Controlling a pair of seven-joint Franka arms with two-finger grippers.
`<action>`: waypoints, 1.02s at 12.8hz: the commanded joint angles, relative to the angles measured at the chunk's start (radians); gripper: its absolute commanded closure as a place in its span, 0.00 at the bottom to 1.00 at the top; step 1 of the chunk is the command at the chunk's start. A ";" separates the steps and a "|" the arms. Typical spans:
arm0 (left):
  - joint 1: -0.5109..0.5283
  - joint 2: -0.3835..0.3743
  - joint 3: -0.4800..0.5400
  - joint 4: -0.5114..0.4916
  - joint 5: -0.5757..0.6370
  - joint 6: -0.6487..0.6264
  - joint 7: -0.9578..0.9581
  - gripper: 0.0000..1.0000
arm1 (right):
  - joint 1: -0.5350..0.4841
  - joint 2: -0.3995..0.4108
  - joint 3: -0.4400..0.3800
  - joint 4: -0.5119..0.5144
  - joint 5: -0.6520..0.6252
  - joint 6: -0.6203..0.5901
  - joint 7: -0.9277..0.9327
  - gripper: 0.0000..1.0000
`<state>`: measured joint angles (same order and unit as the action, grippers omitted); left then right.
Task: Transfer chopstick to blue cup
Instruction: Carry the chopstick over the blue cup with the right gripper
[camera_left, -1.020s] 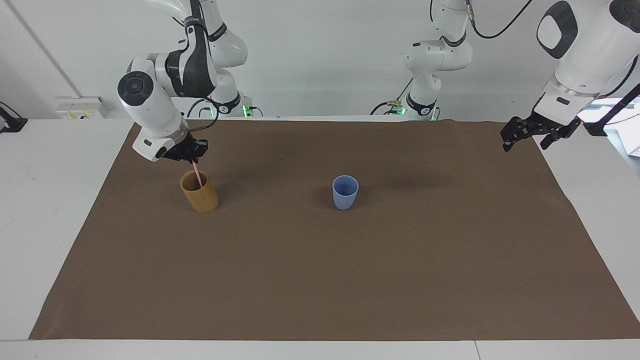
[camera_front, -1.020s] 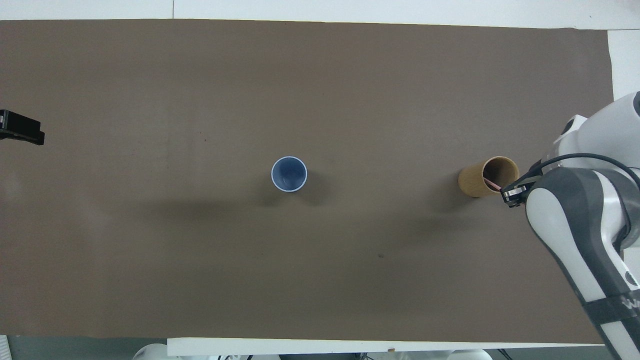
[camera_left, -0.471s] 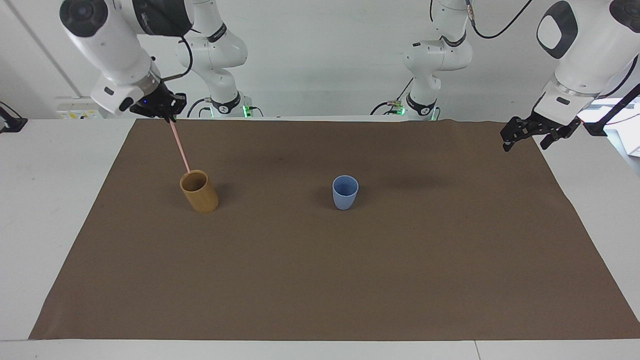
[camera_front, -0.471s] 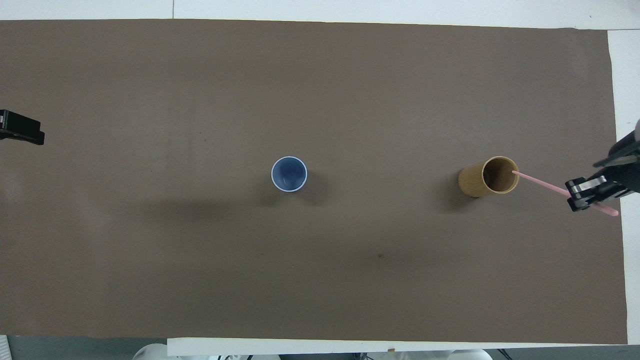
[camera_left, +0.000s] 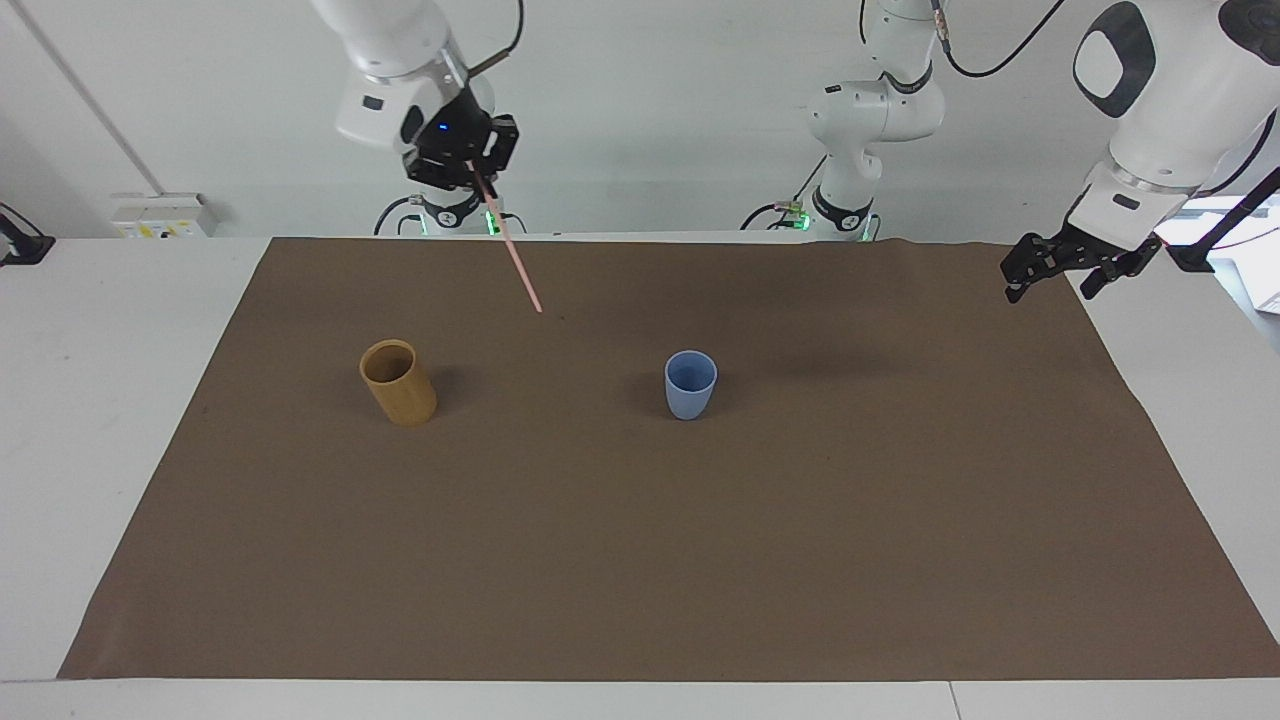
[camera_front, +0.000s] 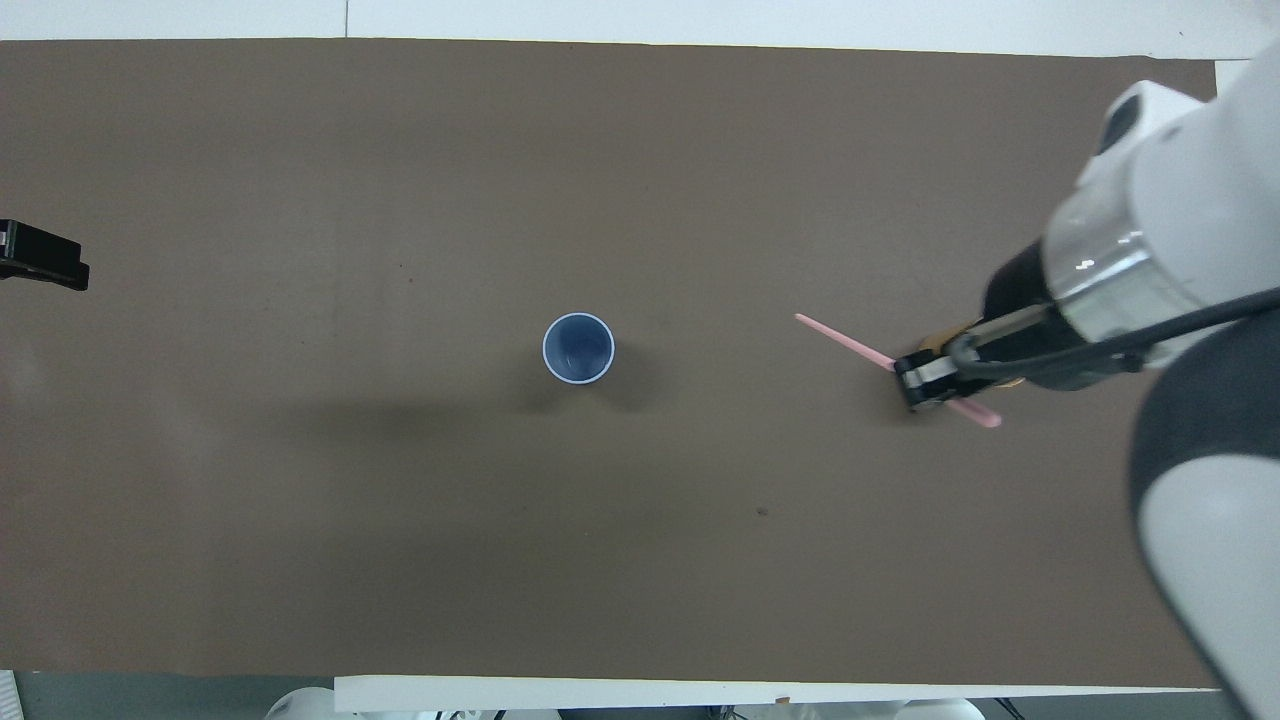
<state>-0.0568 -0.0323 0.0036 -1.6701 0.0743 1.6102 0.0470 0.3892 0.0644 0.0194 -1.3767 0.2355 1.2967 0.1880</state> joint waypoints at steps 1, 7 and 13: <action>0.006 -0.005 -0.002 -0.003 0.005 -0.007 0.004 0.00 | 0.107 0.095 0.002 0.008 0.044 0.129 0.134 1.00; 0.006 -0.005 -0.002 -0.003 0.005 -0.006 0.004 0.00 | 0.188 0.221 0.007 -0.027 0.044 0.306 0.186 1.00; 0.006 -0.005 -0.002 -0.003 0.005 -0.006 0.004 0.00 | 0.194 0.181 0.027 -0.111 0.053 0.273 0.188 1.00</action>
<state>-0.0568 -0.0323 0.0036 -1.6701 0.0743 1.6102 0.0470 0.5842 0.2820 0.0373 -1.4398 0.2672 1.5713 0.3676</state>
